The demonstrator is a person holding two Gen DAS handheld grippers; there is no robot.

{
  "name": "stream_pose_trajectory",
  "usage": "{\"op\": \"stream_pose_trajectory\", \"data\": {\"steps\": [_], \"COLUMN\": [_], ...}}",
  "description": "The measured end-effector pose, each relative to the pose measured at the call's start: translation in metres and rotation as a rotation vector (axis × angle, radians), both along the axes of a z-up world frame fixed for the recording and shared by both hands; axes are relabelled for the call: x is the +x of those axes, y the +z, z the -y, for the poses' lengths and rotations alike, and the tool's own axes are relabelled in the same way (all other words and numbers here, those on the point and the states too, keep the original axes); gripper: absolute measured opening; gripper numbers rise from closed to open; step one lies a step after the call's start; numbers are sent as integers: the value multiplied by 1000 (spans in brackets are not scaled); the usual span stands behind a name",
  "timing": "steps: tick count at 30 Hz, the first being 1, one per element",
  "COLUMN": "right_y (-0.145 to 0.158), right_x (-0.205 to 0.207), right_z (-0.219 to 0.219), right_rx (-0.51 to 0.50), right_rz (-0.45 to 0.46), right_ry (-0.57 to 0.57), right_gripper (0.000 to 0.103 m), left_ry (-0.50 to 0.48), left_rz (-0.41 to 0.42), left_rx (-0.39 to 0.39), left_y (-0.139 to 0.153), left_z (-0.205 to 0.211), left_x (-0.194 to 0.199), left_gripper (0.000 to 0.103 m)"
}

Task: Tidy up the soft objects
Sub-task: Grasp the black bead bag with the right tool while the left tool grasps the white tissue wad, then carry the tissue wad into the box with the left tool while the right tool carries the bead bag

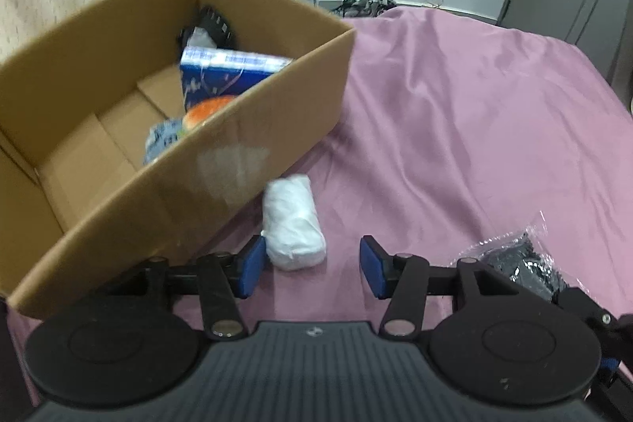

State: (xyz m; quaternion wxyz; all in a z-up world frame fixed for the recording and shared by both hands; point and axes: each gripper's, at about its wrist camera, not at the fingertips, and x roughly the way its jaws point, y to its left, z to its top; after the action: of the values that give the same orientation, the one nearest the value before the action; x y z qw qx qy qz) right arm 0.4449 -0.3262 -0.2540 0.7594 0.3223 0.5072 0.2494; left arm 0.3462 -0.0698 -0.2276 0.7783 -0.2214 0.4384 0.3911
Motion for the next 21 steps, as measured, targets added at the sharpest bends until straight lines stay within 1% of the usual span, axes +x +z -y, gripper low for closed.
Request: {"op": "stream_pose_trajectory", "data": {"steps": [1, 2, 5, 10, 14, 21], "right_y": [0, 1, 5, 15, 23, 44], "right_x": [-1, 0, 0, -2, -5, -15], "right_z": [2, 2, 4, 1, -2, -3], "right_rx": [1, 2, 4, 8, -1, -2], "right_rz": [5, 10, 26, 61, 96, 180], "right_ry": [-2, -4, -10, 1, 8, 3], "right_gripper": [8, 8, 8, 7, 6, 5], "left_ry": [10, 13, -7, -60, -94, -145], "left_rz": [-1, -1, 27, 95, 145, 209], "left_rx": [-5, -5, 1, 7, -15, -57], "left_y": [-1, -1, 4, 23, 39, 61], "left_z": [-2, -3, 0, 7, 9, 4], "left_x": [-1, -2, -7, -17, -26, -38], "left_gripper": [42, 29, 29, 28, 28, 28]}}
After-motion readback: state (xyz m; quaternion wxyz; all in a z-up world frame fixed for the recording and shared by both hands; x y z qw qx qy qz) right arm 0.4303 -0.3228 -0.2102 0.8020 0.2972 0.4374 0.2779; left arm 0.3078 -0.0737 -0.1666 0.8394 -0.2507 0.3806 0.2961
